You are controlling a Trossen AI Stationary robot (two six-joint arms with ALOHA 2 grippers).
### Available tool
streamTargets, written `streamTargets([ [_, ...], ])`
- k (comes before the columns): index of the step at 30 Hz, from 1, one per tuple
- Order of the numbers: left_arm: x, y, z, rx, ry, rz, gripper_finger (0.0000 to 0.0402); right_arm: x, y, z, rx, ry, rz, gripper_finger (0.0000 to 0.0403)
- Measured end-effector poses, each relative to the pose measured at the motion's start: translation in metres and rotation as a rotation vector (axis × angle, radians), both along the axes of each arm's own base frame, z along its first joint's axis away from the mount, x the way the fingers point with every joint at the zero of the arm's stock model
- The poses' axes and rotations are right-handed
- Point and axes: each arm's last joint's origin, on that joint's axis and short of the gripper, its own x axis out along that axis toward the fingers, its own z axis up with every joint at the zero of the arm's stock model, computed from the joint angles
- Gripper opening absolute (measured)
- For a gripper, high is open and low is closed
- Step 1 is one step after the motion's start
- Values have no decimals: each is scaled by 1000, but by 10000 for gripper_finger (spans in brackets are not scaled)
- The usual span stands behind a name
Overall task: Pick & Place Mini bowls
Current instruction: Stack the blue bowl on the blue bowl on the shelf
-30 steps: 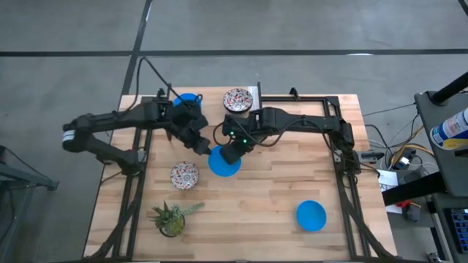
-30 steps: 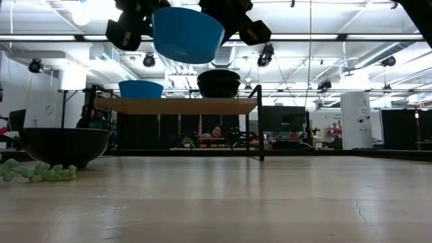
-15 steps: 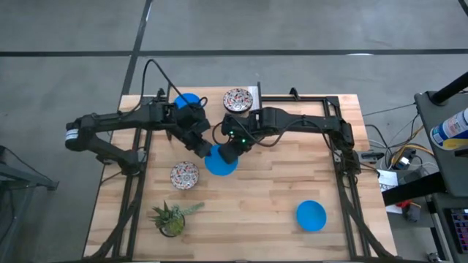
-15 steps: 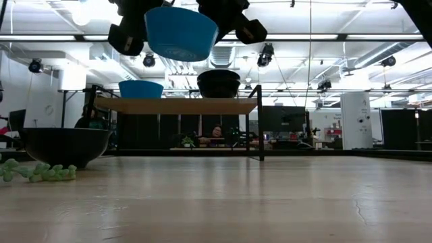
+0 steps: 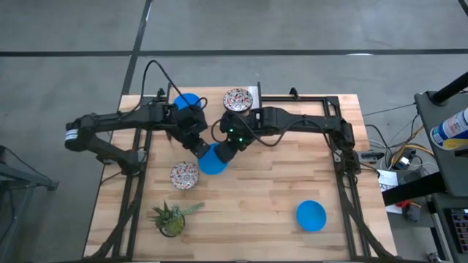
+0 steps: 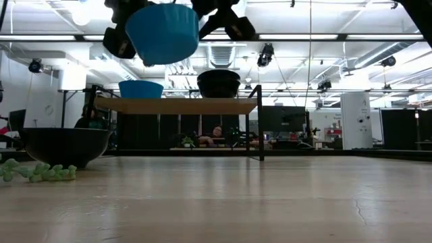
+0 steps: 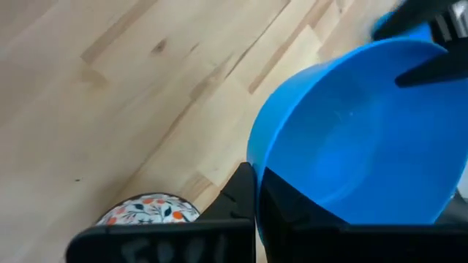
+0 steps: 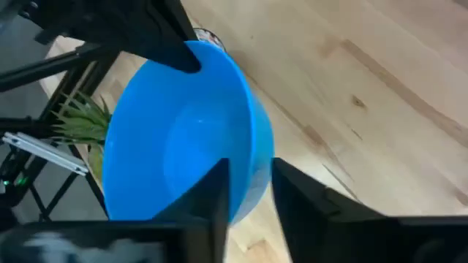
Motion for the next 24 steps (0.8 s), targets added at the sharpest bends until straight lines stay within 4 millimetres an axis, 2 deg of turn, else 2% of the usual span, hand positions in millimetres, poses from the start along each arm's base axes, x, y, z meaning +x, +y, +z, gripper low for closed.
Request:
streamTargets([
  [5,-8,-1,9,0,-36,24,0,-7,-5,11,-23,-28,16,179],
  [9,-20,-3,20,-7,-79,80,0,-22,-9,32,-93,-79,7,211],
  [14,-39,-3,33,15,-120,172,0,-46,-13,61,-246,-130,-46,223],
  [18,-59,4,41,82,-130,324,0,-63,-13,81,-301,-178,-53,224],
  [24,-79,22,51,146,-156,491,0,-73,-13,91,-336,-204,-23,224],
])
